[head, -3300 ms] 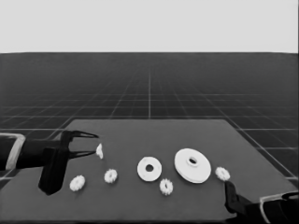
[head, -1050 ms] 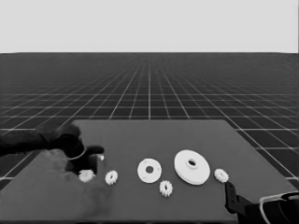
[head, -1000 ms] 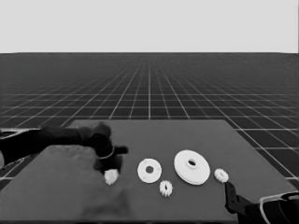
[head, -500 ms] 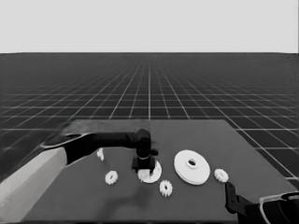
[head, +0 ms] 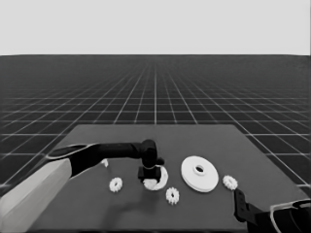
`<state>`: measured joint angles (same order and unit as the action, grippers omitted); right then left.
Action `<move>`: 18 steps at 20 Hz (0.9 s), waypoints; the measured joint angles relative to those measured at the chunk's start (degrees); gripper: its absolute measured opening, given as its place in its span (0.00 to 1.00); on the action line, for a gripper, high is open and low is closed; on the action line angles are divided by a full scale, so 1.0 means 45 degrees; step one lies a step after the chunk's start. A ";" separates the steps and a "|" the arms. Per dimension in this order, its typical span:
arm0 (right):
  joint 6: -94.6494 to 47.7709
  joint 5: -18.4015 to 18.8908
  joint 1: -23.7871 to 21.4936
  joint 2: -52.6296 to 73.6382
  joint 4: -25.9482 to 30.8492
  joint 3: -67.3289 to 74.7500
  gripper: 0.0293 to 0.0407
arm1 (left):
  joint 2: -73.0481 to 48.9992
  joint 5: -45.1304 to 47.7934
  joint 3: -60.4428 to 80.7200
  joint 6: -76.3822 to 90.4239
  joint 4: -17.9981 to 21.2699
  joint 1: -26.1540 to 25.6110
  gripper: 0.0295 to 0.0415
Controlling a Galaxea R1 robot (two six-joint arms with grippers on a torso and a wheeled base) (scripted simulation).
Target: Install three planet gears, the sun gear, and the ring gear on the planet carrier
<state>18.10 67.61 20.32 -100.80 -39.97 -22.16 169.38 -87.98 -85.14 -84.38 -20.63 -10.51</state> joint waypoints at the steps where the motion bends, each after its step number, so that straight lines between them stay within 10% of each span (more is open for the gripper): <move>1: 0.0000 0.0000 0.0000 0.0000 0.0000 0.0000 0.81 | 0.0000 0.0001 -0.0001 0.0001 -0.0001 -0.0001 0.71; 8: 0.0000 0.0000 0.0000 0.0000 0.0000 0.0000 0.81 | 0.0001 0.0001 -0.0003 0.0001 -0.0003 -0.0003 0.75; 11: 0.0000 0.0000 0.0000 0.0000 0.0000 0.0000 0.81 | -0.0220 -0.0386 0.1114 -0.0802 0.1670 0.1702 0.75; 18: 0.0000 0.0000 0.0000 0.0000 0.0000 0.0000 0.81 | -0.0234 -0.0394 0.1233 -0.0901 0.2144 0.2165 0.75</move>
<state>18.10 67.61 20.32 -100.80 -39.97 -22.16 168.33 -89.75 -79.59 -88.43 -10.98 -0.77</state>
